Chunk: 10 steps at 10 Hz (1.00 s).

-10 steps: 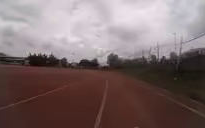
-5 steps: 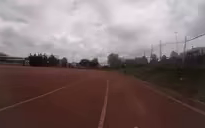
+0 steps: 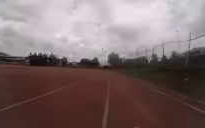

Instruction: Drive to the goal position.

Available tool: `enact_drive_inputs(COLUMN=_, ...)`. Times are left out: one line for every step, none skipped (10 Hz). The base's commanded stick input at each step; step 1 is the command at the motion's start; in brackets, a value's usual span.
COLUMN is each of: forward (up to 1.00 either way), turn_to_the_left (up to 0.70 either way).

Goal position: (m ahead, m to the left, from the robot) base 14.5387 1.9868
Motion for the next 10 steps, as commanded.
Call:
enact_drive_inputs(forward=0.70, turn_to_the_left=0.00)
enact_drive_inputs(forward=0.70, turn_to_the_left=0.00)
enact_drive_inputs(forward=0.70, turn_to_the_left=0.00)
enact_drive_inputs(forward=0.70, turn_to_the_left=0.00)
enact_drive_inputs(forward=0.70, turn_to_the_left=0.00)
enact_drive_inputs(forward=0.70, turn_to_the_left=0.00)
enact_drive_inputs(forward=0.70, turn_to_the_left=0.00)
enact_drive_inputs(forward=0.70, turn_to_the_left=0.00)
enact_drive_inputs(forward=0.70, turn_to_the_left=0.00)
enact_drive_inputs(forward=0.70, turn_to_the_left=0.00)
